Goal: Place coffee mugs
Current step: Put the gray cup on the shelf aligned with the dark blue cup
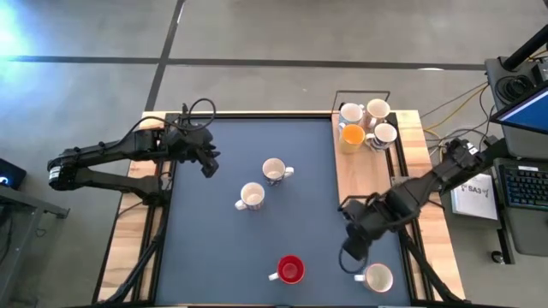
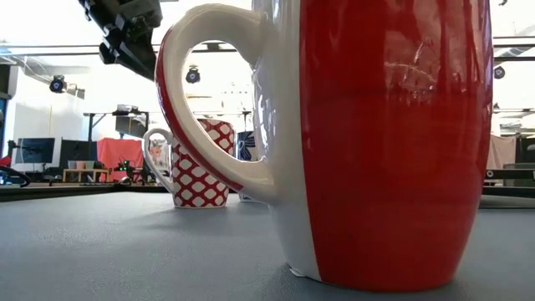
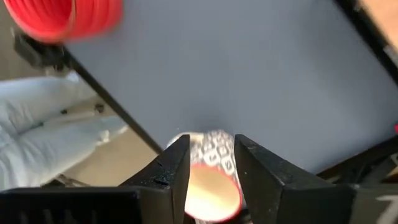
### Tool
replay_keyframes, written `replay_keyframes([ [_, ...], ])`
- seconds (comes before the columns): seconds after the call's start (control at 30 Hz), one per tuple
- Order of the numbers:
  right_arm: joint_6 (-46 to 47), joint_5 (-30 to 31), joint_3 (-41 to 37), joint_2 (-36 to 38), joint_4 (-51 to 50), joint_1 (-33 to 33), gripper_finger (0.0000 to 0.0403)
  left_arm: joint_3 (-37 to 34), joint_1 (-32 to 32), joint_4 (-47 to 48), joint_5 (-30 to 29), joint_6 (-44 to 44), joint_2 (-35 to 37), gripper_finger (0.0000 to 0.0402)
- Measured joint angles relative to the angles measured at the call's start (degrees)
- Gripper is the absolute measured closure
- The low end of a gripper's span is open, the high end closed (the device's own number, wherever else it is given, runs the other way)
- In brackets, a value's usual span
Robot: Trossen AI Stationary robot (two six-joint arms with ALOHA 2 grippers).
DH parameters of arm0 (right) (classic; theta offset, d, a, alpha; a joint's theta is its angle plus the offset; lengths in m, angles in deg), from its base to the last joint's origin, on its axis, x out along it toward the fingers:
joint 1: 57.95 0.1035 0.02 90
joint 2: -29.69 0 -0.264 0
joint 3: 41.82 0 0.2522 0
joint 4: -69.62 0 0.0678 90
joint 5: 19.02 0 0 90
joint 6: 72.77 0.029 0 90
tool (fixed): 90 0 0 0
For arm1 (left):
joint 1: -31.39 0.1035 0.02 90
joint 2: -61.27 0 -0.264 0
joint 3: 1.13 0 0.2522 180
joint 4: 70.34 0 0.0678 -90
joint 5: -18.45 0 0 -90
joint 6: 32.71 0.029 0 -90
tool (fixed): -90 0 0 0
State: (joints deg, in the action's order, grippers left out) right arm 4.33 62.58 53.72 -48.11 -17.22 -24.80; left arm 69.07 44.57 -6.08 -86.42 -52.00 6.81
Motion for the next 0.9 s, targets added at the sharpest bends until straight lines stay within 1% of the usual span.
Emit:
replay_keyframes([
  [0.17,-0.06,-0.57,-1.06,0.00,0.04,6.11,0.0272,0.00,-0.01,-0.39,0.00,-3.24,0.00,0.0295],
  [0.27,-0.50,-0.61,-2.44,0.00,0.07,10.15,0.0271,0.00,-0.06,-0.39,0.00,-5.70,0.00,0.0295],
  [0.33,-2.41,-0.49,-3.30,-0.02,0.45,12.79,0.0273,0.00,-0.12,-0.39,0.00,-7.04,0.00,0.0295],
  [0.4,-5.07,1.00,-4.12,-0.02,0.59,15.54,0.0277,0.00,-0.34,-0.43,0.00,-8.70,0.00,0.0295],
  [0.5,-6.84,5.26,-5.64,-0.02,0.95,19.20,0.0282,0.00,-0.94,-1.46,-0.02,-11.35,0.00,0.0295],
  [0.67,-8.76,7.00,-8.46,-0.02,2.89,21.99,0.0283,0.00,-2.48,-4.42,-0.07,-12.97,0.00,0.0295],
  [0.77,-10.70,7.01,-10.39,-0.04,6.44,22.66,0.0278,0.00,-3.31,-5.80,-0.11,-13.29,0.00,0.0295],
  [0.9,-12.66,7.04,-12.72,-0.60,8.30,22.90,0.0268,0.00,-3.98,-5.94,-0.13,-14.20,0.00,0.0295],
])
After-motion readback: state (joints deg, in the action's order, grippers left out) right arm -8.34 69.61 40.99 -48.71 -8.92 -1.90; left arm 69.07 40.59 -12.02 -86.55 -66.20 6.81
